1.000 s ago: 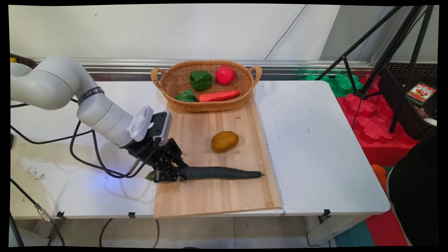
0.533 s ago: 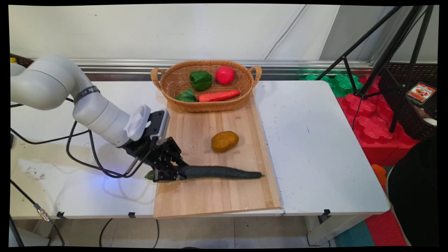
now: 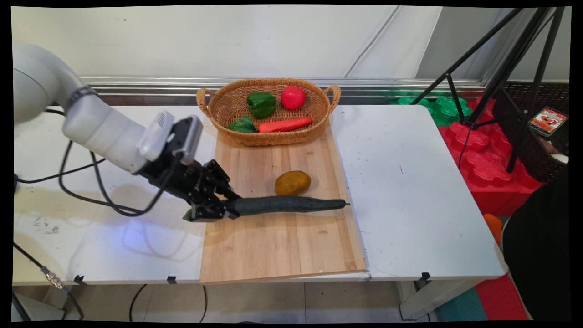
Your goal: Place the picked object in the vegetable basket
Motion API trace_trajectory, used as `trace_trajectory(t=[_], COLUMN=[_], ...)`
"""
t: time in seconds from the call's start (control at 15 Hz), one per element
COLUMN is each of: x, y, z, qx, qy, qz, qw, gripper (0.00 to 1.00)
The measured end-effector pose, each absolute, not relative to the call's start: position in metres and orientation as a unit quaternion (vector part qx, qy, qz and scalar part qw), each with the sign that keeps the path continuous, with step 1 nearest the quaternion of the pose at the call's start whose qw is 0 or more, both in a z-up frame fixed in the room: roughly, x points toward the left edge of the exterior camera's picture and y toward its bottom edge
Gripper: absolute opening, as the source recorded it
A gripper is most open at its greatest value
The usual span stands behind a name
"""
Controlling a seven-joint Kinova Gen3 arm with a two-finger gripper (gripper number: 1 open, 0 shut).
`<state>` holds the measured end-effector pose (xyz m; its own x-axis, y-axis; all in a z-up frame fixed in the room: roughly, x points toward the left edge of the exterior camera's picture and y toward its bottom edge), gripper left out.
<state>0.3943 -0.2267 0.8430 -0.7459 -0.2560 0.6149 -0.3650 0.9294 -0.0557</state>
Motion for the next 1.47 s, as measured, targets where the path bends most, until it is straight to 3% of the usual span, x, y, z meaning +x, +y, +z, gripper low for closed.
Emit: trace_trajectory(t=[0.73, 1.47], x=[0.469, 0.51], y=[-0.228, -0.296], z=[0.927, 0.957], qx=[0.201, 0.22], qy=[-0.895, -0.88], qz=[0.117, 0.191], qw=[0.381, 0.375], gripper=[0.0, 0.0])
